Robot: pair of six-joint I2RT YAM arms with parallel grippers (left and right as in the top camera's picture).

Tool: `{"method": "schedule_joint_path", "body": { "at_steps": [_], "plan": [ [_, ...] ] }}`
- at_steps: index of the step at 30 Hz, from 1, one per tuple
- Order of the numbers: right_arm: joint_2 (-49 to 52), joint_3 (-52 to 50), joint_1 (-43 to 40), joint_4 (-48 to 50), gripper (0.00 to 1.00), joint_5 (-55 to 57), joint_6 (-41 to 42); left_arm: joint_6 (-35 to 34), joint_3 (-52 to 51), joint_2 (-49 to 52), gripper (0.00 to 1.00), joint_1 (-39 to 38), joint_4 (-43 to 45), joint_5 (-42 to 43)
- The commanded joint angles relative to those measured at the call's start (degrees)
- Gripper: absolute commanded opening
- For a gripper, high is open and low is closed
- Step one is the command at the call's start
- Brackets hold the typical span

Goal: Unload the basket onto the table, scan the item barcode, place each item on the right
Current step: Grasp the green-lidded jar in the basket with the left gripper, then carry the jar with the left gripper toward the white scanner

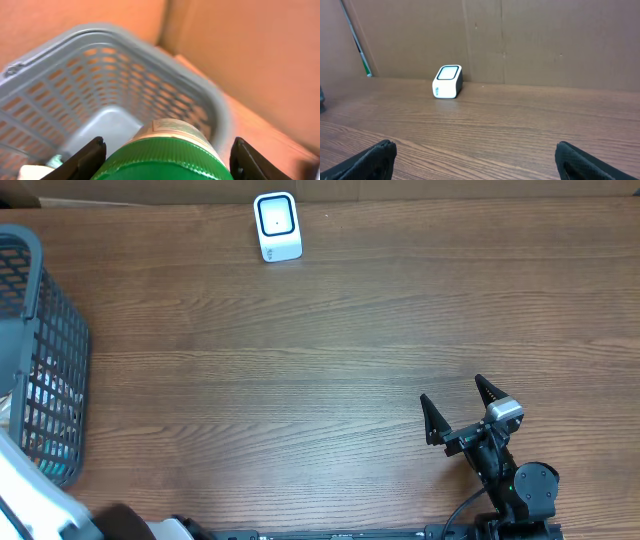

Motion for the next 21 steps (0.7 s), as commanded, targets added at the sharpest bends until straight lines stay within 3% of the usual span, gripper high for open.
{"method": "schedule_joint_path", "body": {
  "at_steps": [1, 7, 11, 15, 21],
  "plan": [
    [-0.6, -0.6, 0.3, 0.3, 1.0, 0.1, 0.2, -1.1, 1.4, -6.1, 0.33, -5.0, -3.1, 6.6],
    [-0.6, -0.6, 0.3, 0.3, 1.0, 0.1, 0.2, -1.1, 1.4, -8.1, 0.34, -19.2, -11.8, 8.9],
    [-0.6, -0.6, 0.3, 0.3, 1.0, 0.0, 0.2, 0.3, 0.8, -6.1, 0.28, -30.8, -15.5, 8.2],
    [-0.6, -0.6, 0.3, 0.3, 1.0, 0.0, 0.2, 0.1, 0.4, -1.5, 0.27, -43.6, -18.0, 2.9],
    [-0.6, -0.6, 0.3, 0.3, 1.0, 0.0, 0.2, -3.1, 0.4, 8.3, 0.28, -56.5, -19.7, -3.8]
  ]
}}
